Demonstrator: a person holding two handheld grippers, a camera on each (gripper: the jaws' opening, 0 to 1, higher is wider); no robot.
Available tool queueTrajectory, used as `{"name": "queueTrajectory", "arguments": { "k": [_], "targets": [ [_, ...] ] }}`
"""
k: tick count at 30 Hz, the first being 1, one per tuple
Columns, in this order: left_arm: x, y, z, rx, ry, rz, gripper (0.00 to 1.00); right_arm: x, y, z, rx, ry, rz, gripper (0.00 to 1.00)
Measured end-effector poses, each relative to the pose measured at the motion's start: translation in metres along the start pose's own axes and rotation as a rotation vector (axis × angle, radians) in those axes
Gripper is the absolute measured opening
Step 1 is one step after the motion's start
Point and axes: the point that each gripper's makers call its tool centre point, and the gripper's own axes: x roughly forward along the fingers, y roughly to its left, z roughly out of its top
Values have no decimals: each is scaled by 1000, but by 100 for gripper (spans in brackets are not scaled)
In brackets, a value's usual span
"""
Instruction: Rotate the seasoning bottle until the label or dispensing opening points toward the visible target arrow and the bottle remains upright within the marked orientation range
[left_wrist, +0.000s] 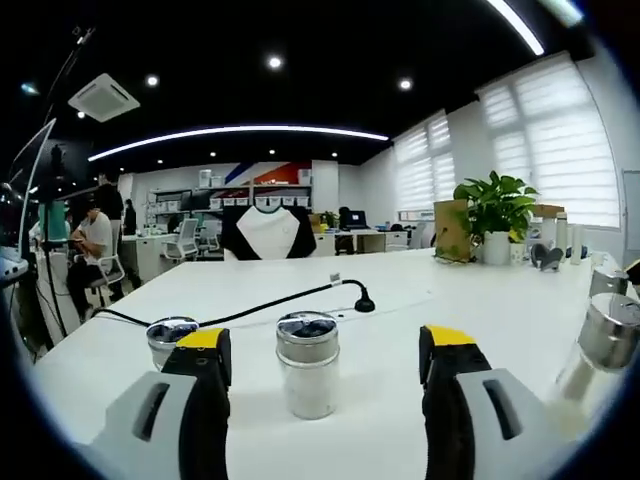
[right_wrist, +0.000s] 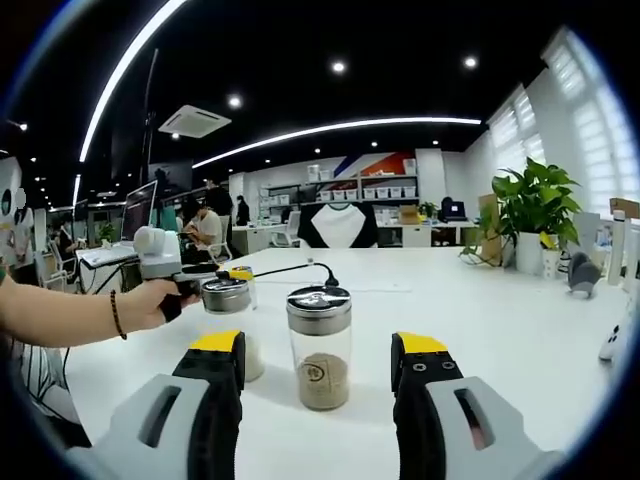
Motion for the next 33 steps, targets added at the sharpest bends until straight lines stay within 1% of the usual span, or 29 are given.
{"name": "queueTrajectory", "arguments": {
  "k": [4,7,12,14,16,20,22,24,28,29,31,32,33],
  "targets": [
    [9,-2,-6,14,17,-16,79,0,0,1,-2,1,-2,59],
    [17,-2,-14,28,44,-20,78,-1,-1,1,-1,1,-4,59],
    [25,-4,-23,44,74,-34,76,-1,-2,1,-1,1,-8,59],
    [27,-2,-26,27,84,-28,75,-2,-2,1,-3,2,-7,59],
    [29,1,-29,-9,87,-18,73,-2,-2,2,-3,0,-10,59],
    [32,6,-37,-31,116,-6,68,-3,-4,1,-1,-1,-15,59],
    [32,5,-40,-32,128,-14,64,-3,-5,1,-1,-1,-16,59],
    [33,4,-41,-20,136,-32,55,-4,-7,0,-8,6,-22,59],
    [33,3,-40,-14,132,-37,50,-5,-12,-3,-1,10,-38,59],
    [33,4,-40,-14,136,-35,46,-5,-13,-3,0,11,-41,59],
    [33,9,-39,-22,137,-19,40,-6,-15,-2,3,8,-46,59],
    [33,13,-39,-25,140,-5,35,-6,-15,-2,3,8,-47,59],
    [35,12,-37,14,131,-26,35,-7,-16,-1,1,7,-47,59]
  ]
}}
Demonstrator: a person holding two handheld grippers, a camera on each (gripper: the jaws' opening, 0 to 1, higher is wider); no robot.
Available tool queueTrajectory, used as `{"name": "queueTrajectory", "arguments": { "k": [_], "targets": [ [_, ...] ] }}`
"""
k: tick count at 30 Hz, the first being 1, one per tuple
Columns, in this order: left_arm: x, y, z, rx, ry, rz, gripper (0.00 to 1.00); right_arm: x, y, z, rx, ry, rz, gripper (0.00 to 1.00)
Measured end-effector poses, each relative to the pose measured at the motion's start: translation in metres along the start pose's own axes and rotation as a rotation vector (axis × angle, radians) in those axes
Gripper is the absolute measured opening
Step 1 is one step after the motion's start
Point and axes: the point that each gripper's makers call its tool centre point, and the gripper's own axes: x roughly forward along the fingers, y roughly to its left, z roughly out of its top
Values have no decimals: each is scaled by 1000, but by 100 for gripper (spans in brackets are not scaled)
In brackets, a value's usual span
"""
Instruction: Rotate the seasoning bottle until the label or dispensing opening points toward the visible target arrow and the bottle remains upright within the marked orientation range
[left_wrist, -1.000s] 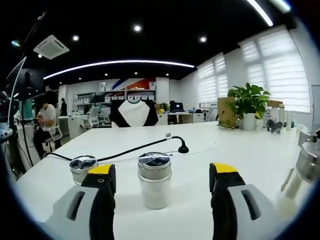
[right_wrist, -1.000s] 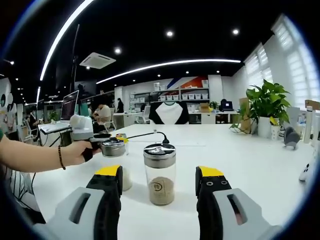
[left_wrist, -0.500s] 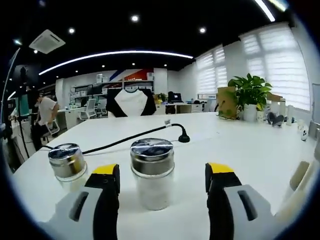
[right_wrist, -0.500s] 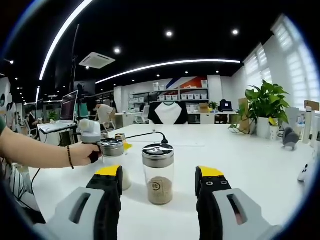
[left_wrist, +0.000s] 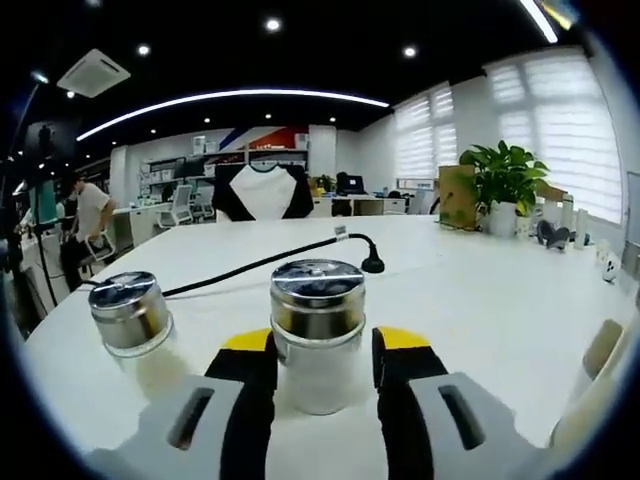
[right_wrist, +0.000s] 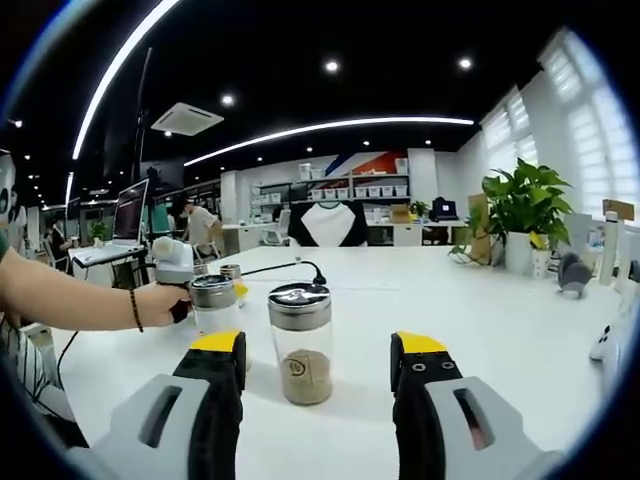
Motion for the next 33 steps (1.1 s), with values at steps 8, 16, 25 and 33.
{"name": "queueTrajectory", "arguments": {
  "k": [8,16,25,33],
  "targets": [
    [-1,-2,-3,-1,10,-2,34,-1,3,0,1,-2,3,58],
    [-4,-6,-4,-1,3,-17,34,-1,3,0,-13,-1,3,58],
    [-10,-10,-4,-4,0,-14,34,-2,3,-3,-3,6,3,58],
    [-15,-12,-5,-4,10,-13,34,-2,4,-6,2,12,5,58]
  ]
}}
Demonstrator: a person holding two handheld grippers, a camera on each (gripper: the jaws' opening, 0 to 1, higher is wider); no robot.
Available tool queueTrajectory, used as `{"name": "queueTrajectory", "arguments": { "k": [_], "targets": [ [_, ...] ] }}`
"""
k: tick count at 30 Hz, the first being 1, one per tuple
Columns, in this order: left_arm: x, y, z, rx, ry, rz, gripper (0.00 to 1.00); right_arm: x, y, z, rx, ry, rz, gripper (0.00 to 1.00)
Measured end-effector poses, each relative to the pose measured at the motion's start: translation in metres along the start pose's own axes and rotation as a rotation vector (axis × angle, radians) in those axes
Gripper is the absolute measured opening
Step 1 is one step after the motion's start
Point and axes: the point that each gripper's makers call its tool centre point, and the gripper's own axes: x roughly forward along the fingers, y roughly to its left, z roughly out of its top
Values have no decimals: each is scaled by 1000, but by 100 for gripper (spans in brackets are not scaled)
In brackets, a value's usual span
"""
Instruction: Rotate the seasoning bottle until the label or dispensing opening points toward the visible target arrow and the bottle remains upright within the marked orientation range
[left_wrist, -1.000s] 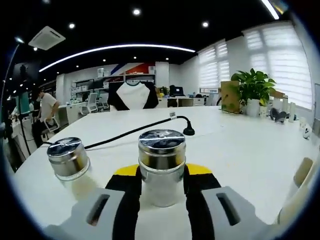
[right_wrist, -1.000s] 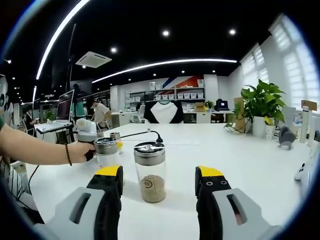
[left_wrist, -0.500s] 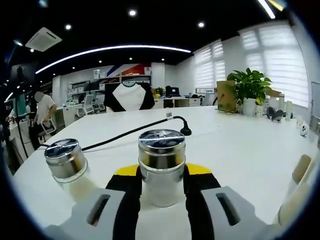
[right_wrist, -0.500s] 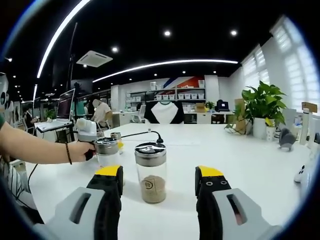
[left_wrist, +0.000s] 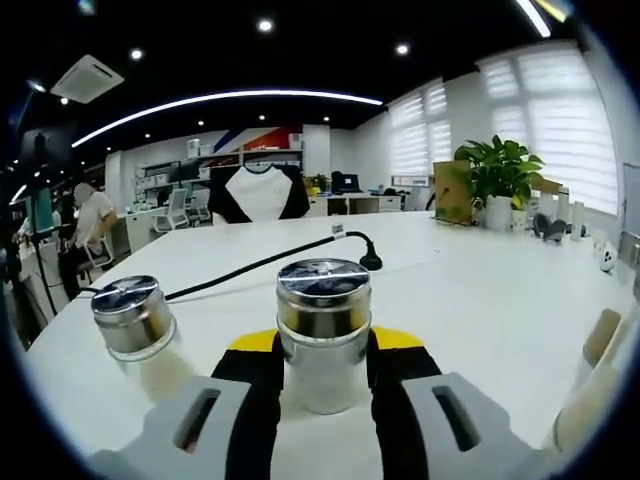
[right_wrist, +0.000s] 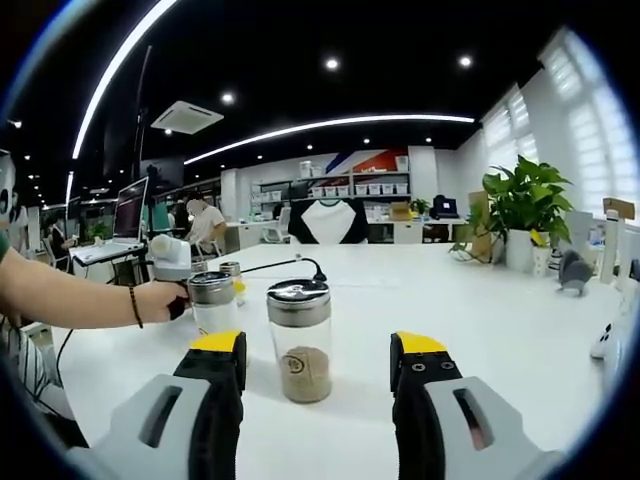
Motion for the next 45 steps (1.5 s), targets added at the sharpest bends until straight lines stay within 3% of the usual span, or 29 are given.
{"name": "queueTrajectory", "arguments": {
  "k": [17,45],
  "targets": [
    [-15,-3,-2,7,5,-9,34,1,0,2,-10,-14,-8,58],
    [-68,-20,-16,17,-4,-34,34,9,10,-5,-23,17,22,59]
  ]
}}
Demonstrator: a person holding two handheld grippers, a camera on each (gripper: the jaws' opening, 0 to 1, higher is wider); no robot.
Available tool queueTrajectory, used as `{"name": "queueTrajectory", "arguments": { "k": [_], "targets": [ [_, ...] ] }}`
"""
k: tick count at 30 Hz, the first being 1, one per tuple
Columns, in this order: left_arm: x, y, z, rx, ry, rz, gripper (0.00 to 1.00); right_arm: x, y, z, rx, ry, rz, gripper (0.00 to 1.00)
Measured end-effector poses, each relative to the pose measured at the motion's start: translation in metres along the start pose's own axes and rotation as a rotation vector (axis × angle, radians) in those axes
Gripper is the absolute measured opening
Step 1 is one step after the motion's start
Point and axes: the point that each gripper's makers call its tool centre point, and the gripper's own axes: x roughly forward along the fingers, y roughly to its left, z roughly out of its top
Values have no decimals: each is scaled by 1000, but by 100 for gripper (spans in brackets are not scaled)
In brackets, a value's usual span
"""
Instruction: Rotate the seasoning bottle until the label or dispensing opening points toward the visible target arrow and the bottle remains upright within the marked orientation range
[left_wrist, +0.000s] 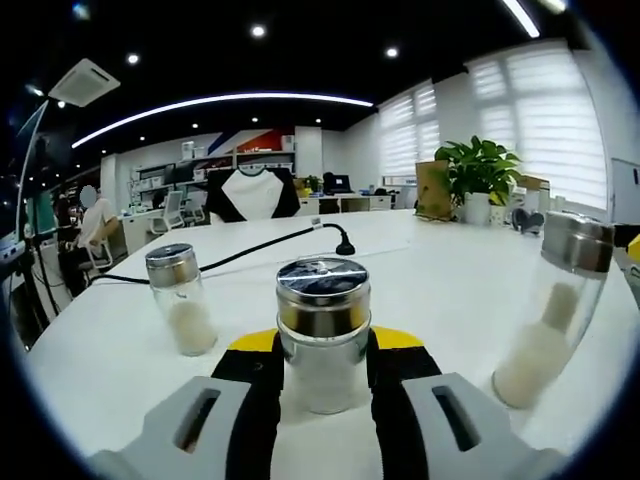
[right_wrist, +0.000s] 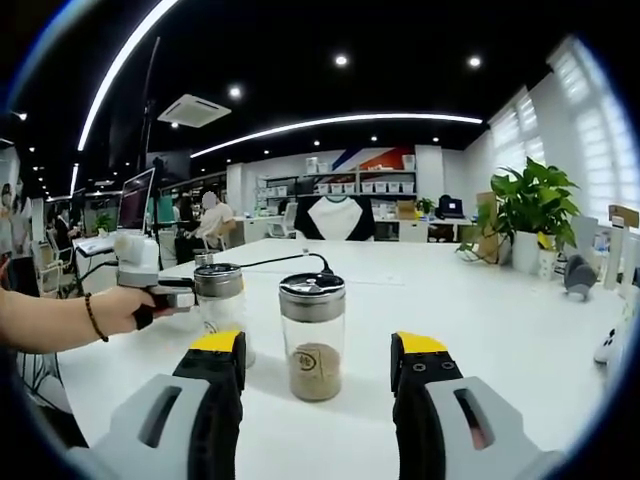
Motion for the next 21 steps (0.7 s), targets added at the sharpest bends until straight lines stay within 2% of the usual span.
{"name": "queueTrajectory", "arguments": {
  "k": [21],
  "targets": [
    [-43,-11,-12,-9,16,2,34,1,-1,-2,5,2,2,59]
  ]
}}
